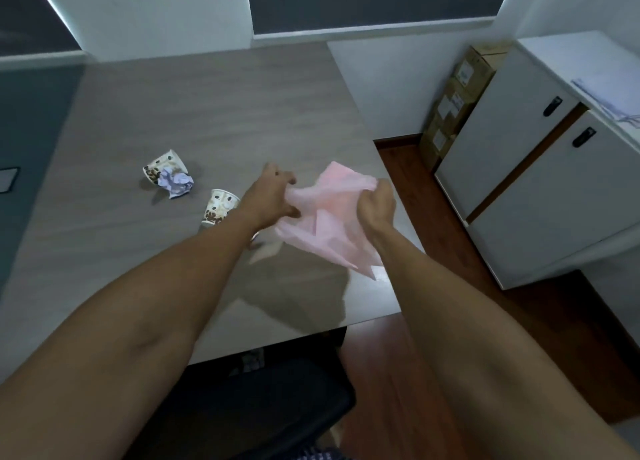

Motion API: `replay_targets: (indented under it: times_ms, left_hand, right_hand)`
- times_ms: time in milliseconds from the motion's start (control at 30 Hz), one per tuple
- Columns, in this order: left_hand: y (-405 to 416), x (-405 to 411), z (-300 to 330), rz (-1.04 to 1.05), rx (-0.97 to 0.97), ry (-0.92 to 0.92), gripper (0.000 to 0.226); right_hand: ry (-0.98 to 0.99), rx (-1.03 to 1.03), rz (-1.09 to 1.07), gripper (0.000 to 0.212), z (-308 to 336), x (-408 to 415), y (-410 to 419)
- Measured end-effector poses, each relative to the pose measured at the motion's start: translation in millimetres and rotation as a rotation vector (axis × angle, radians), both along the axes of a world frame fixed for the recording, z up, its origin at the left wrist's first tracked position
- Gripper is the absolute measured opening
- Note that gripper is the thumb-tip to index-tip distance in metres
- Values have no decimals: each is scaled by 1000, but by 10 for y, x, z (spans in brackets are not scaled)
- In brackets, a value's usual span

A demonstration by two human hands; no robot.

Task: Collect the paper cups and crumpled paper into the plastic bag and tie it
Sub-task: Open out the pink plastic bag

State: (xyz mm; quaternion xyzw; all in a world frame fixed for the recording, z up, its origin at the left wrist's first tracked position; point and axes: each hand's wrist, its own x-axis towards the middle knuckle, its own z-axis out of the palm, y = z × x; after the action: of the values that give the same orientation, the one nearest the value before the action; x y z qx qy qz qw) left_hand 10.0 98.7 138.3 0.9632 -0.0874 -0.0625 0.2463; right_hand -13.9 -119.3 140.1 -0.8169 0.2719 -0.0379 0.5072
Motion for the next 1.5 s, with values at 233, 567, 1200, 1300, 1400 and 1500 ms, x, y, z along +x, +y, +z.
replay_targets:
  times_ms: [233,567,1200,1300,1400,1500]
  left_hand:
    - [58,-45,-16,881,-783,546,12]
    - [344,-94,395,593,-1249,891,18]
    - [-322,19,137,-30,-162,-71,98]
    - [-670,0,146,-30,-158,-155,36]
    - [-767,59,135,129,-389,-192,21]
    - [-733,197,217,369,-709,20,23]
  right_hand:
    - [119,10,-188,45,292,0,-314]
    - [290,605,-40,27,478,-18,-951]
    - [20,1138,319,53,820,-114,-370]
    - [37,1106,322,39,868,-39,-429]
    - [114,1028,352,33,918,-29,-627]
    - [189,826,321,33,935,-84,-789]
